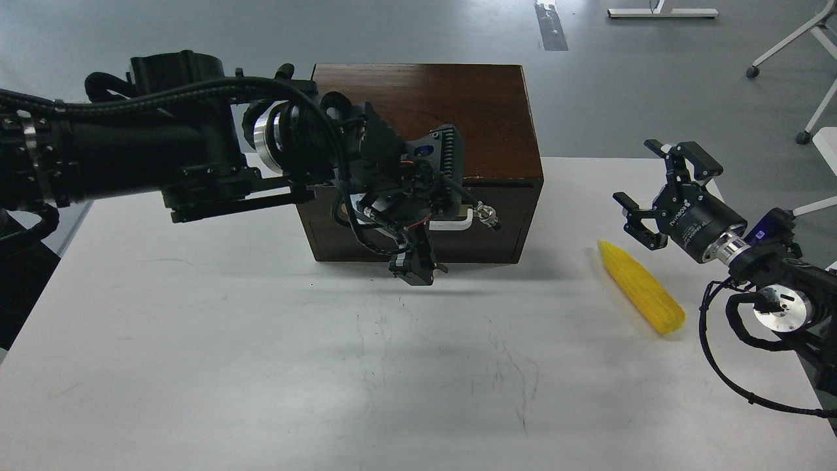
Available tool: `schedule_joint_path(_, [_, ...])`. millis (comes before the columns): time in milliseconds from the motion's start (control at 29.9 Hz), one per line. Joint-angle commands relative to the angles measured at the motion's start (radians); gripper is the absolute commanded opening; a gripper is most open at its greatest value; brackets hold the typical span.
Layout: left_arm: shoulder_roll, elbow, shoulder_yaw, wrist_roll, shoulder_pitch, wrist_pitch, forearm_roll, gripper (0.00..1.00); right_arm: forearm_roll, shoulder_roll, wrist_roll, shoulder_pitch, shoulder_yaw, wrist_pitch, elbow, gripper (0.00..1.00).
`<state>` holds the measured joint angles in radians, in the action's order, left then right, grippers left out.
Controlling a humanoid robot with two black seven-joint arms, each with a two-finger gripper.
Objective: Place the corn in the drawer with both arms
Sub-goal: 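Reach the left gripper over the box and down to the white drawer handle, then pull the drawer open toward the robot with the left gripper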
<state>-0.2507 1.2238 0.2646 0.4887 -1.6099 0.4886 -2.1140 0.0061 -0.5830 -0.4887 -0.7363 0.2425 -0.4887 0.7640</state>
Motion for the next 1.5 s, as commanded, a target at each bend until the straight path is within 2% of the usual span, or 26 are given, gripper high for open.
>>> schedule_joint_path(0, [0.001,-0.007,0.002,0.000,0.011,0.000,-0.001,0.98,0.000,-0.001,0.000,0.000,0.000,0.000,0.000,1.00])
schedule_joint_path(668, [-0.004,-0.069,0.005,0.000,0.064,0.000,-0.038,0.98,0.000,-0.001,0.000,0.017,0.000,0.000,0.001,1.00])
schedule_joint_path(1470, [-0.001,-0.046,0.033,0.000,0.077,0.000,-0.038,0.98,0.000,-0.003,0.000,0.025,0.001,0.000,0.001,1.00])
